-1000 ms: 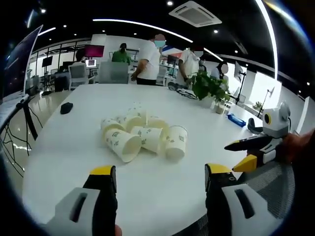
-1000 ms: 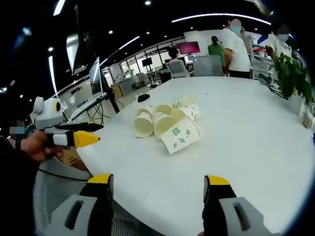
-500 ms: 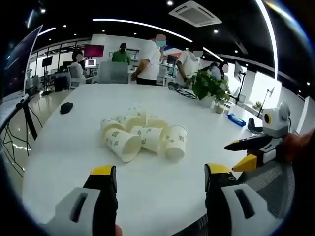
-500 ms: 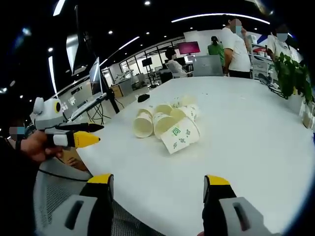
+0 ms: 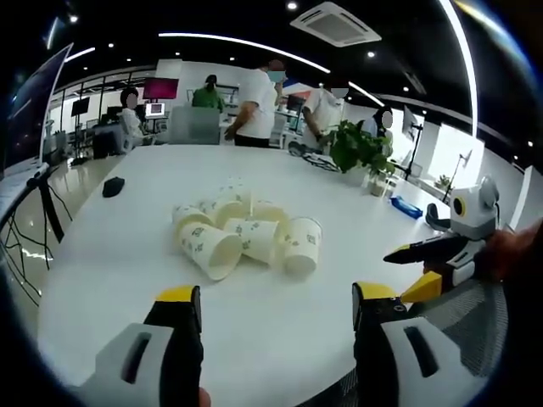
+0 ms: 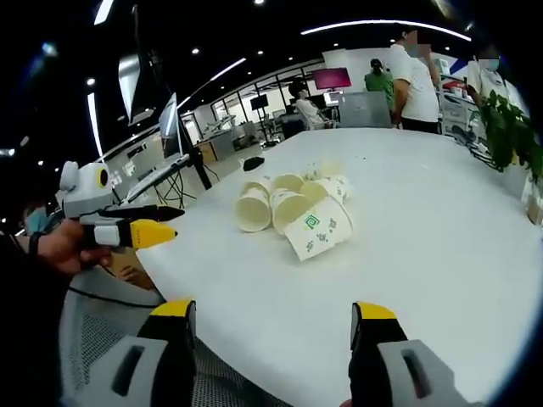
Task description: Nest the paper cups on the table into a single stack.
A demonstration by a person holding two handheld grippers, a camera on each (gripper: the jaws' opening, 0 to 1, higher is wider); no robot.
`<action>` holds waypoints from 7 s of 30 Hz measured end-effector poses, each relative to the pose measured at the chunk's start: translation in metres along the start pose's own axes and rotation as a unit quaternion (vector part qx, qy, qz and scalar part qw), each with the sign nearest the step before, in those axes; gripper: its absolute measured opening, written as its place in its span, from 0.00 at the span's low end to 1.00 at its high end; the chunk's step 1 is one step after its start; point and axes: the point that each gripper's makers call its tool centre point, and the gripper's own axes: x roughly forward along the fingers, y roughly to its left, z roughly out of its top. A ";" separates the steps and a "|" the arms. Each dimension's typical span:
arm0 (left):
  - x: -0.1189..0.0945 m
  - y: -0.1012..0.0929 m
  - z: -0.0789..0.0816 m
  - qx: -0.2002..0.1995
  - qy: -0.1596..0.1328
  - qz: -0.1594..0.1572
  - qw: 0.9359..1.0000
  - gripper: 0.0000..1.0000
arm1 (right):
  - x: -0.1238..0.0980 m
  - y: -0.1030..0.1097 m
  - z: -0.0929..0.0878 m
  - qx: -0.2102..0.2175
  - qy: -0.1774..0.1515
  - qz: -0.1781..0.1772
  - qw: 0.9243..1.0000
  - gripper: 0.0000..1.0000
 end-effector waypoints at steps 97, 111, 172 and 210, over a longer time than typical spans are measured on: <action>-0.003 0.003 0.004 -0.014 -0.009 0.014 1.000 0.65 | 0.119 -0.029 0.037 -0.011 0.073 0.121 0.990 0.22; -0.002 0.001 0.004 -0.013 -0.008 0.004 1.000 0.62 | 0.105 -0.026 0.044 -0.006 0.051 0.132 0.990 0.00; -0.002 -0.001 0.002 -0.016 -0.004 -0.003 1.000 0.58 | 0.045 -0.029 0.061 -0.070 0.046 0.092 0.992 0.20; -0.001 0.000 -0.002 -0.011 0.006 -0.001 1.000 0.57 | 0.041 -0.007 -0.011 0.081 0.060 0.112 0.989 0.23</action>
